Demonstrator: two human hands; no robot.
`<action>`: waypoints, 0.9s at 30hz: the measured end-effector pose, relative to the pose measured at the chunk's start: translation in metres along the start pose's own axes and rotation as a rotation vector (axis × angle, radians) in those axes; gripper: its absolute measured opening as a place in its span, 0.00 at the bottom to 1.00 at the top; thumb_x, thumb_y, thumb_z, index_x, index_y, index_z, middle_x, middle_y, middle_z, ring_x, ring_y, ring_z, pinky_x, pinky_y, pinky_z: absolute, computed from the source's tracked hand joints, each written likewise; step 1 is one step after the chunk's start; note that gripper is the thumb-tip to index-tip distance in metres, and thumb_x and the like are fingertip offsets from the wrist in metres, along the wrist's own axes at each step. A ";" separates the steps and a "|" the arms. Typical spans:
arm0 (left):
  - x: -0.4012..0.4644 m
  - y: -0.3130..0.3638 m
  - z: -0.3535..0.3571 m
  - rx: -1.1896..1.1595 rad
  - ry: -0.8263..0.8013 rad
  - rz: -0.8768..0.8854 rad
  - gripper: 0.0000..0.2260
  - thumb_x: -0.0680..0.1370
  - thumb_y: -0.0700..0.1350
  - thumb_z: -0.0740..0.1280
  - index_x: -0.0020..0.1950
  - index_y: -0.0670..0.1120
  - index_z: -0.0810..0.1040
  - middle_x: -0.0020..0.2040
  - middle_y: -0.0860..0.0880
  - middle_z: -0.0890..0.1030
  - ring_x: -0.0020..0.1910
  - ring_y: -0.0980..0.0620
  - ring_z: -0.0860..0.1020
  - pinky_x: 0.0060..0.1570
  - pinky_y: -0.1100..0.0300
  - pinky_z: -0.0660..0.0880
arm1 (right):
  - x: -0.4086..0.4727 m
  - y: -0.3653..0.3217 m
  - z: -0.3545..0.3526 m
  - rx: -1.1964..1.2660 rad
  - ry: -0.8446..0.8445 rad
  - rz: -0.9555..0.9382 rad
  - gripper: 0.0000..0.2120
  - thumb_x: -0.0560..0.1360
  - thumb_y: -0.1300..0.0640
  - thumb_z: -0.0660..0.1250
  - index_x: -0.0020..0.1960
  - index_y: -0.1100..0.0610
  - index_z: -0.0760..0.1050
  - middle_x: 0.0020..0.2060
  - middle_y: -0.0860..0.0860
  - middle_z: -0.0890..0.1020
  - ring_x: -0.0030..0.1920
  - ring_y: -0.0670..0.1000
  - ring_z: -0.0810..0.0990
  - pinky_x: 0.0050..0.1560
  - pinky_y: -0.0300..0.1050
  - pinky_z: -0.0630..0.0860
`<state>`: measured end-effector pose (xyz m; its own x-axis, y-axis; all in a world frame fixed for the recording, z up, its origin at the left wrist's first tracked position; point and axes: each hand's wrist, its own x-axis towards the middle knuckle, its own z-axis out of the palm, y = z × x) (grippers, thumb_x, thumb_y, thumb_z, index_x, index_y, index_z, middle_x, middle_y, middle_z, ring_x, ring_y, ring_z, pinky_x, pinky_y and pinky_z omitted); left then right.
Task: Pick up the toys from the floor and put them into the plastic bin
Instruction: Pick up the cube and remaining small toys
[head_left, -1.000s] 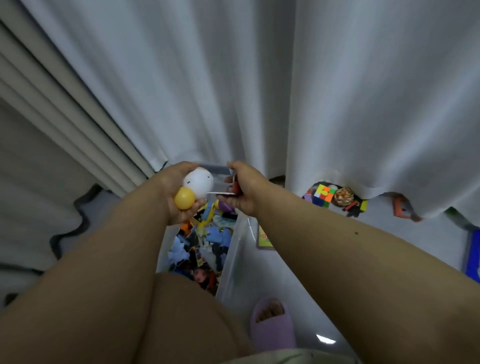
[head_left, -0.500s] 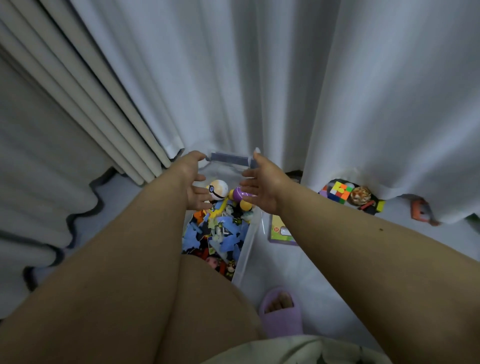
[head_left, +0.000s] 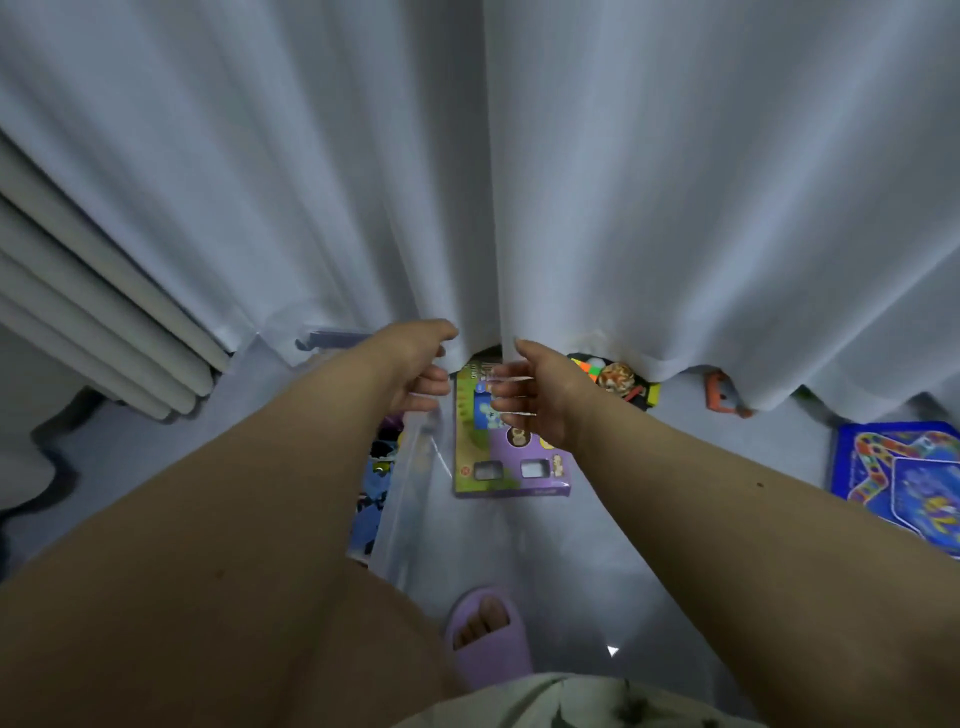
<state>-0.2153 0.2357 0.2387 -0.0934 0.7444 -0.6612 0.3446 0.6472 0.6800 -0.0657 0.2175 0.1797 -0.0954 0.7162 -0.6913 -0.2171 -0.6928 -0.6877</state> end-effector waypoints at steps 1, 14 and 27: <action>0.002 0.004 0.009 0.019 -0.011 0.011 0.15 0.79 0.54 0.61 0.56 0.43 0.72 0.41 0.45 0.74 0.40 0.49 0.77 0.50 0.52 0.76 | 0.001 0.000 -0.012 0.015 0.018 0.002 0.19 0.79 0.42 0.56 0.44 0.58 0.73 0.33 0.53 0.76 0.32 0.51 0.75 0.35 0.41 0.71; 0.049 0.034 0.124 0.314 -0.154 0.072 0.10 0.78 0.51 0.64 0.46 0.43 0.74 0.39 0.44 0.78 0.34 0.49 0.77 0.36 0.59 0.76 | 0.006 0.018 -0.187 0.136 0.394 0.059 0.14 0.78 0.49 0.61 0.42 0.59 0.75 0.34 0.54 0.76 0.33 0.52 0.76 0.34 0.42 0.73; 0.113 0.038 0.270 1.011 -0.310 0.458 0.11 0.79 0.46 0.62 0.56 0.42 0.79 0.56 0.44 0.79 0.54 0.45 0.75 0.48 0.61 0.67 | 0.055 0.037 -0.333 0.000 0.699 0.100 0.14 0.77 0.57 0.62 0.59 0.64 0.73 0.37 0.54 0.76 0.37 0.52 0.76 0.40 0.46 0.76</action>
<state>0.0400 0.3001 0.1043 0.4187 0.7129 -0.5626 0.8915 -0.2046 0.4041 0.2440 0.2031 0.0425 0.5315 0.4272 -0.7315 -0.2397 -0.7524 -0.6136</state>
